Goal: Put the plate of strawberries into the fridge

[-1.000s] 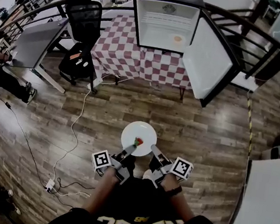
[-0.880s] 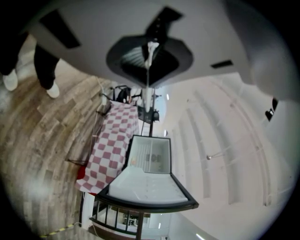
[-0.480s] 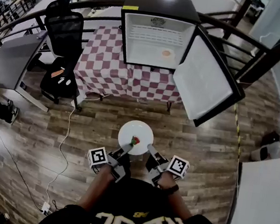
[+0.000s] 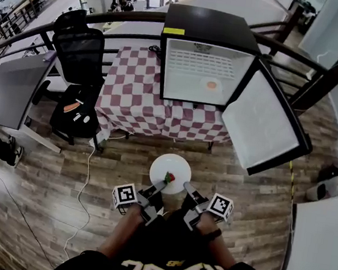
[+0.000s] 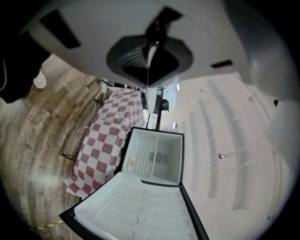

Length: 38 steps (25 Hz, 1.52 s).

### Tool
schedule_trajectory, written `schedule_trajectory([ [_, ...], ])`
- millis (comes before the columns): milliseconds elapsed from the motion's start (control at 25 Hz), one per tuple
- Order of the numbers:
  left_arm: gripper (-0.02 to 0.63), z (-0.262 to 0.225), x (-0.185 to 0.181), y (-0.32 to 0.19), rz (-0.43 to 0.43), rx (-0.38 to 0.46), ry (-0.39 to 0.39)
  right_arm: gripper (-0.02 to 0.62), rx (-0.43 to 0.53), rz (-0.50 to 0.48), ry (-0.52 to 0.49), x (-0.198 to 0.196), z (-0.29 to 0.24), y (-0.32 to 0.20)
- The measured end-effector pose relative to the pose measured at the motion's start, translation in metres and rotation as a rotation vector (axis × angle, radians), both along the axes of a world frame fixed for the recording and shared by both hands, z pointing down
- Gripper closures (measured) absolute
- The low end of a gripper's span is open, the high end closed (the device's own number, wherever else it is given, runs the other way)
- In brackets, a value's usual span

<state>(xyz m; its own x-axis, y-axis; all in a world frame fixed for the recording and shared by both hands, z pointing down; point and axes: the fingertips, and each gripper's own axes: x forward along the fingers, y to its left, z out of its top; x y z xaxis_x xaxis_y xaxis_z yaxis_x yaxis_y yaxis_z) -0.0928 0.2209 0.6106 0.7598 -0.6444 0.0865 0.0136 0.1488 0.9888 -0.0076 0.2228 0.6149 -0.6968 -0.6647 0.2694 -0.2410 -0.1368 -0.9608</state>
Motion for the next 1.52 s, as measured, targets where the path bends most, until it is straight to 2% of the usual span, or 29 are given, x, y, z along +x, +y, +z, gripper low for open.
schedule_trajectory([
  [280,0.571,0.014,0.007,-0.035,0.020,-0.055,0.042,0.568,-0.055,0.016,0.013,0.006,0.008,-0.034],
  [520,0.571,0.010,0.015,-0.105,-0.019,-0.009,0.006,0.569,-0.033,-0.004,-0.025,0.013,0.007,-0.108],
  [760,0.571,-0.004,0.033,-0.192,-0.064,0.027,-0.023,0.568,0.011,-0.036,-0.027,0.032,-0.005,-0.198],
  [960,0.571,-0.011,0.053,-0.245,-0.082,0.048,-0.036,0.569,0.033,-0.038,-0.039,0.052,-0.014,-0.250],
  [1160,0.571,-0.015,0.069,-0.274,-0.109,0.053,-0.030,0.569,0.062,-0.043,-0.053,0.068,-0.021,-0.281],
  [1520,0.571,-0.036,0.071,-0.309,-0.123,0.036,-0.035,0.569,0.054,-0.030,-0.092,0.072,-0.038,-0.315],
])
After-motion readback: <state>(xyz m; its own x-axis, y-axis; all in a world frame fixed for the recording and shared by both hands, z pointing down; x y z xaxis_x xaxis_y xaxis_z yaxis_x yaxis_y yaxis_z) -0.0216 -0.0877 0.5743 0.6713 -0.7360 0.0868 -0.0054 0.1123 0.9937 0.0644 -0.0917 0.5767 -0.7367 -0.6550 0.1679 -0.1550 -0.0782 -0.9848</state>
